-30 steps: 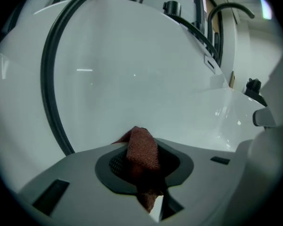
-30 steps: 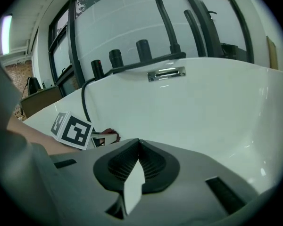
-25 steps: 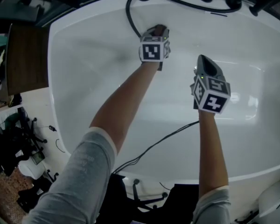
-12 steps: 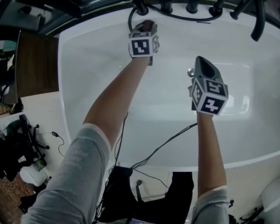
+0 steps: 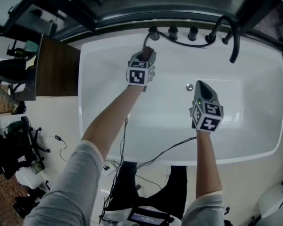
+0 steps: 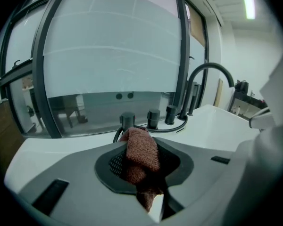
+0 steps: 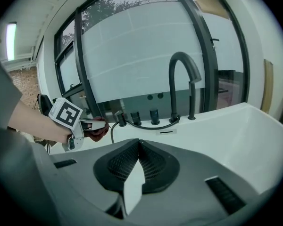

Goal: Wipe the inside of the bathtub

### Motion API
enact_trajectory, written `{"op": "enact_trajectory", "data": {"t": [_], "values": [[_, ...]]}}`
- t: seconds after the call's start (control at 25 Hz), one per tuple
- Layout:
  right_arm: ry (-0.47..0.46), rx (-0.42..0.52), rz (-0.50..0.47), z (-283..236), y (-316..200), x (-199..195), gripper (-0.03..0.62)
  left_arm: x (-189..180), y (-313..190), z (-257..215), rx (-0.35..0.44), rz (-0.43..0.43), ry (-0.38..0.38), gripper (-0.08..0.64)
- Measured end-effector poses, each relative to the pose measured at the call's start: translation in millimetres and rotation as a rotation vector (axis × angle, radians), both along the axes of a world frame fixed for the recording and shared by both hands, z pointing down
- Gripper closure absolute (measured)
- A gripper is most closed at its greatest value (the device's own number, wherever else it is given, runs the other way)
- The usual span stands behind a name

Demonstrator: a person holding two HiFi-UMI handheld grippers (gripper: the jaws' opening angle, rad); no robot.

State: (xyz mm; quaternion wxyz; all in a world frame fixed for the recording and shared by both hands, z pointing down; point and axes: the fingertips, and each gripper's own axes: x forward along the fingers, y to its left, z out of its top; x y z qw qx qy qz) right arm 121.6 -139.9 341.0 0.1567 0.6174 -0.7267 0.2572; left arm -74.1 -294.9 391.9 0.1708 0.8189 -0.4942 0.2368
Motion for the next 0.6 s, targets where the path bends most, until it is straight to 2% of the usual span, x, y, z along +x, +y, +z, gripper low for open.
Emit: {"op": "enact_trajectory", "data": {"t": [0.32,0.52,0.6], "values": [[0.025,0.022,-0.079,-87.4,34.8,8.4,0.586,0.0,70.5,-117.5,0.065,0.057,0.022,0.468],[0.018,0.009,-0.141,-127.4,76.5,11.4,0.586,-8.7,138.2,-185.9,0.086,0.051,0.068,0.468],[0.017,0.016,-0.161,-147.4,89.5,19.4,0.586,-14.7,165.7,-215.2,0.104,0.023,0.105,0.468]]}}
